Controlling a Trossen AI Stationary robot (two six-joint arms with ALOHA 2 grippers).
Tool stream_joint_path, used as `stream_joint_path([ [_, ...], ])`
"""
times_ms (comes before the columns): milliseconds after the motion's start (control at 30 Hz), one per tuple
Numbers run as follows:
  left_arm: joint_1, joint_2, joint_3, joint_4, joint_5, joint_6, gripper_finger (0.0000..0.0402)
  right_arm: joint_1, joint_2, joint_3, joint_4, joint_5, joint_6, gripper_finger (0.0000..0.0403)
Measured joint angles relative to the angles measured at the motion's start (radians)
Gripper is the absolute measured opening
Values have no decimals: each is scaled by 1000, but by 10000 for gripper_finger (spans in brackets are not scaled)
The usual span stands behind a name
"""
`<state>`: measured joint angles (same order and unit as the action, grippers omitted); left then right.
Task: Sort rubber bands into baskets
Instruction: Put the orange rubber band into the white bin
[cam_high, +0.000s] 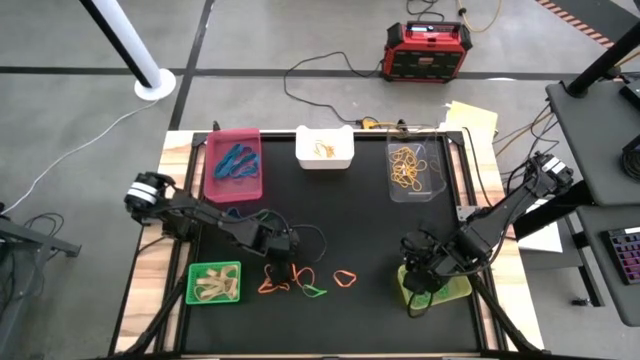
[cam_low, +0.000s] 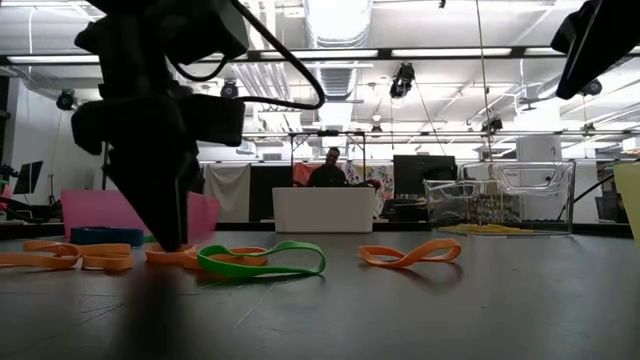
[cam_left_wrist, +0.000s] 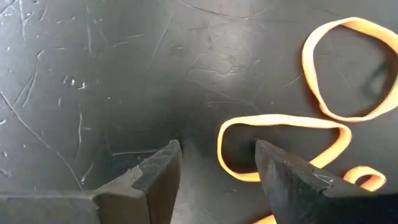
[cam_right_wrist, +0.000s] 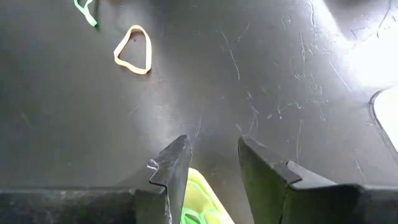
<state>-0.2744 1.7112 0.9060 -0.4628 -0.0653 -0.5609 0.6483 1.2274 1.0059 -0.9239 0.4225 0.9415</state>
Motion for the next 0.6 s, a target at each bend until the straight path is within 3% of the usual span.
stream_joint_path([
  [233, -19, 27, 2, -17, -59, -62, 172, 0, 0, -13, 44, 2, -55, 130],
  [333, -32, 28, 1, -21, -76, -63, 133, 0, 0, -29, 101, 20, -96, 126],
  [533, -39, 29, 1, -10, -83, -65, 18, 0, 1, -83, 225, 28, -175, 128],
  [600, -42, 24, -1, 2, -82, -64, 8, 0, 1, -100, 256, 44, -184, 130],
])
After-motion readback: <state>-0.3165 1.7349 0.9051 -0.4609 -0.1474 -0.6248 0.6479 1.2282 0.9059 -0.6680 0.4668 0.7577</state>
